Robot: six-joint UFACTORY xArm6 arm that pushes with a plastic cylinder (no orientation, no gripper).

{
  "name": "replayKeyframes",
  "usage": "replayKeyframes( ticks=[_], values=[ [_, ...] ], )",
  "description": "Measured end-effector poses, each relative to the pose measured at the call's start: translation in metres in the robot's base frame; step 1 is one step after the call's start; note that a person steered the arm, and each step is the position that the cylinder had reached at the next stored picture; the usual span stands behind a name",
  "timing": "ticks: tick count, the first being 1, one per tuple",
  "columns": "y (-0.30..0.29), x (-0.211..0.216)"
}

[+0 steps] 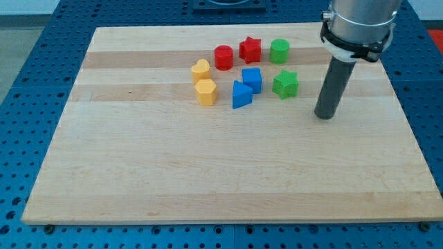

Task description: Place the arm below the green star

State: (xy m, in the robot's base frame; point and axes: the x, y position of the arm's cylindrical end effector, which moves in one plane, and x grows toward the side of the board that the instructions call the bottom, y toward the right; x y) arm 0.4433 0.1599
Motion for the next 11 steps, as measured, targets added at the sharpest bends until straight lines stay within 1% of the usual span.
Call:
replayKeyframes(
  ticks=[1, 2, 3, 4, 7, 10, 11],
  values=[
    [-0.003, -0.001],
    [-0.030, 0.002],
    [-0.070, 0.010],
    [-0.081, 0.013],
    [-0.084, 0.014],
    [-0.082, 0.041],
    [-0.049, 0.065]
  ],
)
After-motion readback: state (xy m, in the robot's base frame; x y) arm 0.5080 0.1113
